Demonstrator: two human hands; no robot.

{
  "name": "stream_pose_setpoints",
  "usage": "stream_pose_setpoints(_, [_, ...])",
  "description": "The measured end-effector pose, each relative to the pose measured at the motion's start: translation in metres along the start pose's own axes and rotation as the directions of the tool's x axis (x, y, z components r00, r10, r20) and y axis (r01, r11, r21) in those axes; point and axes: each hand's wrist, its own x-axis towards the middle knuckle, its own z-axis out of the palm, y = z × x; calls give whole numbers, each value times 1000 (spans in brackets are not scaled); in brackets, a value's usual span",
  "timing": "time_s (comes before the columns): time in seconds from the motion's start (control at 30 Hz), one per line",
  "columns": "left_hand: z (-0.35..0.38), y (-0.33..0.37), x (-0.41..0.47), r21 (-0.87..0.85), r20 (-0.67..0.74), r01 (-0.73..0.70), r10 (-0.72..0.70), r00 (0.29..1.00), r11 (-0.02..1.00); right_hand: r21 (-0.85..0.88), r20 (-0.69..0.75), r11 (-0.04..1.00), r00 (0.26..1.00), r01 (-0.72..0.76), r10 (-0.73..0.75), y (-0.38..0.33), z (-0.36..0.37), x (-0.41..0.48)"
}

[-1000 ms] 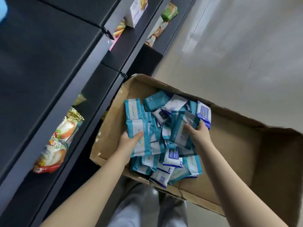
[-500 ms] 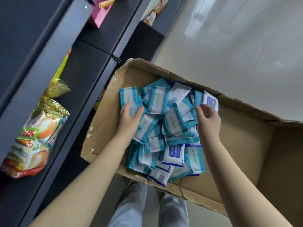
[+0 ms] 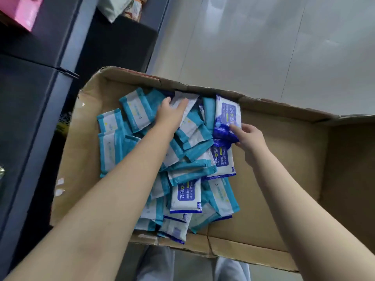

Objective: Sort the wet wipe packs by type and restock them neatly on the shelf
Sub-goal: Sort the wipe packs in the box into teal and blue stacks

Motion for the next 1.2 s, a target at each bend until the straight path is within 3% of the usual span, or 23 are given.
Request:
stream_pose_setpoints(0.1, [3, -20, 11, 36, -68, 68, -66, 995, 997, 22, 46, 1000, 999, 8, -9, 10, 0, 4])
stream_pose_setpoints(0.2, [1, -28, 14, 63, -49, 127, -124, 991, 990, 98, 93, 995, 996, -10, 1, 7, 2, 5])
stream_pose_setpoints(0.33, [-4, -22, 7, -86, 48, 189, -185, 981, 978, 126, 27, 991, 999, -35, 32, -2, 2, 3])
stream_pose_setpoints(0.43, [-4, -23, -4, -126, 24, 148, -147, 989, 981, 175, -41, 984, 998, -38, 46, 2, 0, 0])
stream_pose_setpoints(0.63, [-2, -24, -40, -216, -113, -28, 3, 994, 976, 303, 11, 950, 996, 77, -84, 14, -11, -22])
stream_pose_setpoints(0.7, [-1, -20, -54, -279, -110, -21, -10, 994, 960, 353, -5, 929, 993, 112, -117, 19, -20, -29])
stream_pose_setpoints(0.9, [33, -2, -103, -298, 62, 33, -16, 998, 954, 541, -78, 835, 995, 96, -64, 31, -68, -43])
stream_pose_setpoints(1.03, [79, 14, -128, -297, 191, 90, -34, 981, 951, 542, -153, 833, 988, 108, -29, 42, -116, -42])
stream_pose_setpoints(1.13, [115, 20, -134, -197, 172, -38, 73, 982, 980, 483, -214, 866, 977, 128, -25, 54, -153, -35])
stream_pose_setpoints(1.2, [139, 19, -134, 3, 79, -231, 230, 970, 973, 449, -241, 883, 970, 138, -29, 63, -175, -26])
